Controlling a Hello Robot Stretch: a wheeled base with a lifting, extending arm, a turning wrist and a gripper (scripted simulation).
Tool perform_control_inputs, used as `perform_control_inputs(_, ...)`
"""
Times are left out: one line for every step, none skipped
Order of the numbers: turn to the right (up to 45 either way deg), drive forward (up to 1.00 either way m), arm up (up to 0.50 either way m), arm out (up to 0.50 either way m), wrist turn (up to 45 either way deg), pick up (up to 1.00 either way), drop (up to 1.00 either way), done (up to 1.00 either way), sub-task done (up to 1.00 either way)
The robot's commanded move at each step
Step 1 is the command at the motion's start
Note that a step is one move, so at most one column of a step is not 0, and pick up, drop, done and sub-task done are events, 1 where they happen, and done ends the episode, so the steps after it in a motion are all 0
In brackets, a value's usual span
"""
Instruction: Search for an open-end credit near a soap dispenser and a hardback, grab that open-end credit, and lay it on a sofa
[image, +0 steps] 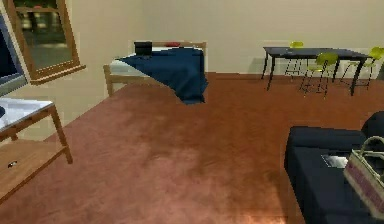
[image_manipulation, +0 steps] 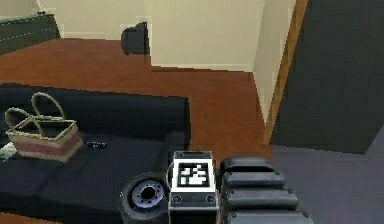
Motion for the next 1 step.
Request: perform_control_inputs(9.0, 0.0, 0.0, 0.0, 0.0, 0.0, 0.0, 0.0, 0.0)
